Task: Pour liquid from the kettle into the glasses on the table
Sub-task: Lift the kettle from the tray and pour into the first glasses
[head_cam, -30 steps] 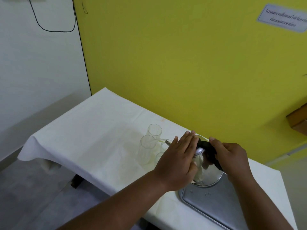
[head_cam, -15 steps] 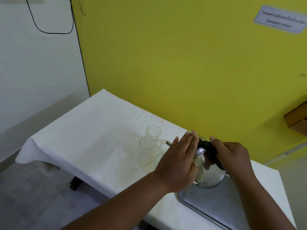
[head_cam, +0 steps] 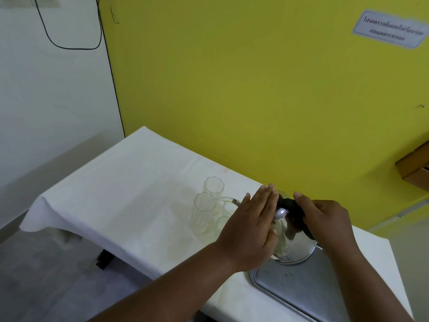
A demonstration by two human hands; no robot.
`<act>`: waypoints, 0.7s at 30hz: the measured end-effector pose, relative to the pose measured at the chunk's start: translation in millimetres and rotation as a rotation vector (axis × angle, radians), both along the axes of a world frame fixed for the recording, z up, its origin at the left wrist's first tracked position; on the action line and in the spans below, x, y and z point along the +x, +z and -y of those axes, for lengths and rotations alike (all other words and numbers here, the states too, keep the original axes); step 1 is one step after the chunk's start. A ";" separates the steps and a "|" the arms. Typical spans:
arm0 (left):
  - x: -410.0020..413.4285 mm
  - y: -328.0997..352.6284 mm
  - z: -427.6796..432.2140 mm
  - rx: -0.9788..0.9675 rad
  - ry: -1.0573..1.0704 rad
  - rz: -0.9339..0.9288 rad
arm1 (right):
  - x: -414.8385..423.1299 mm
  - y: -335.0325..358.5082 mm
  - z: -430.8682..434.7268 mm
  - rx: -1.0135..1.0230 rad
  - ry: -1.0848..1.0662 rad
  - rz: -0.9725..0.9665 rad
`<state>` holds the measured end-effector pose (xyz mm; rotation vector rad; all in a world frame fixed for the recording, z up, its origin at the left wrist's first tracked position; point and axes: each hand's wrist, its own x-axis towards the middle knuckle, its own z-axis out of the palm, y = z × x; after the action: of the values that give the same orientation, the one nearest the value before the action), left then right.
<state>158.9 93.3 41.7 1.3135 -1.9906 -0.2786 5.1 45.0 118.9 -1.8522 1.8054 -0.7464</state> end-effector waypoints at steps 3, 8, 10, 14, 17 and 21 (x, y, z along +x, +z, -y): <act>0.1 0.3 0.2 0.001 0.000 0.006 | -0.5 1.1 0.8 -0.001 -0.001 0.011; 0.3 0.9 0.9 -0.003 -0.001 -0.006 | -2.1 -1.2 3.2 -0.008 -0.002 0.006; 0.7 1.0 0.8 -0.002 -0.001 -0.005 | -2.4 -1.0 2.9 -0.010 0.007 -0.009; 1.1 1.4 0.6 -0.001 -0.004 -0.010 | -1.8 -0.4 3.0 -0.014 0.007 -0.029; 1.0 0.8 1.1 -0.002 -0.002 -0.007 | -1.9 -0.6 3.6 -0.018 0.003 -0.022; 1.0 0.9 1.2 -0.004 -0.004 -0.013 | -2.0 0.4 2.7 -0.013 0.011 -0.030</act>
<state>159.9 92.0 42.6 1.3024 -1.9825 -0.2844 3.1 42.3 119.3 -1.8900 1.8117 -0.7312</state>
